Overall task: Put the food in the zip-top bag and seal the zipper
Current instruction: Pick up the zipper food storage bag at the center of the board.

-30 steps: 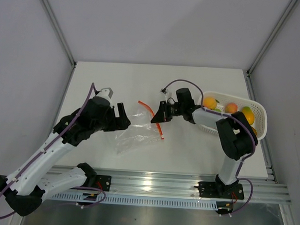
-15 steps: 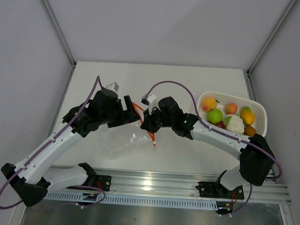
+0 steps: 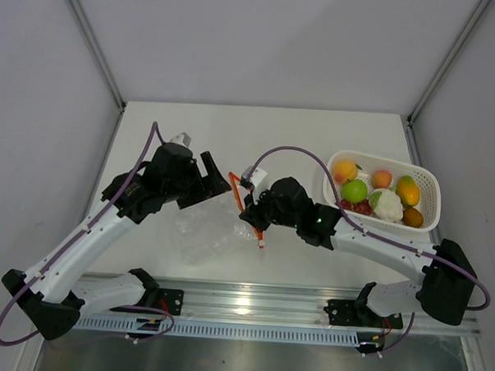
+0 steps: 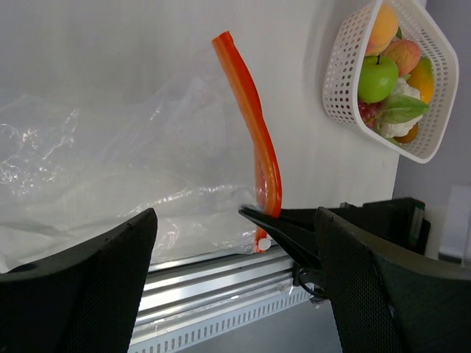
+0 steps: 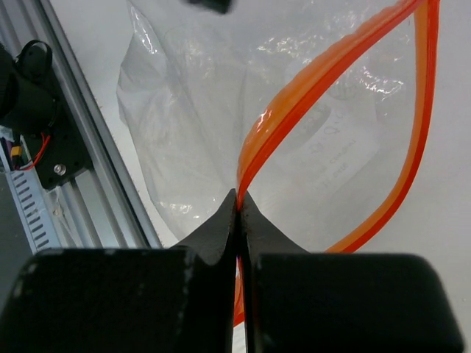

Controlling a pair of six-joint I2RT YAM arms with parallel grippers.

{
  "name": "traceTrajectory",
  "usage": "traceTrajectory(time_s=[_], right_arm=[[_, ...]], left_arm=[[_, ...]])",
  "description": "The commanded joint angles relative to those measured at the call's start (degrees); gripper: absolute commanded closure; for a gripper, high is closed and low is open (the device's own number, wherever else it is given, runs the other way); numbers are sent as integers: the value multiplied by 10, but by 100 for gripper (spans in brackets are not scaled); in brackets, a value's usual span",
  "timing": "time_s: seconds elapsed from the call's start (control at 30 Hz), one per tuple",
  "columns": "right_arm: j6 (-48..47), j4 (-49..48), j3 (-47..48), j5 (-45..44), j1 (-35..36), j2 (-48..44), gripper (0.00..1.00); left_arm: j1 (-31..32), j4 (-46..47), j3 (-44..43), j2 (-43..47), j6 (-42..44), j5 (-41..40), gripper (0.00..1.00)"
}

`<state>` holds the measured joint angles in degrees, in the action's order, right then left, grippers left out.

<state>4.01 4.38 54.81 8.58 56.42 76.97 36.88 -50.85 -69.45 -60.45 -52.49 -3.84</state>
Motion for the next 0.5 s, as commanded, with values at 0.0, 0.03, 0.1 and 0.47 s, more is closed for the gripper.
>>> traceTrajectory(time_s=[0.0,0.03,0.1,0.47], right_arm=[[-36,-59,-15,-8,19,-41,100],[-37,-61,-20,-6,22,-46,100],[-54,-63,-22,0,25,-58,100],[-99,-46,-1,-15,39,-77,100]], left_arm=[[-8,6,-22,-13,-2,23,11],[-8,2,-34,-30,4,25,9],[-11,-18,-55,-48,6,34,9],[-10,-19,-73,-102,21,104,9]])
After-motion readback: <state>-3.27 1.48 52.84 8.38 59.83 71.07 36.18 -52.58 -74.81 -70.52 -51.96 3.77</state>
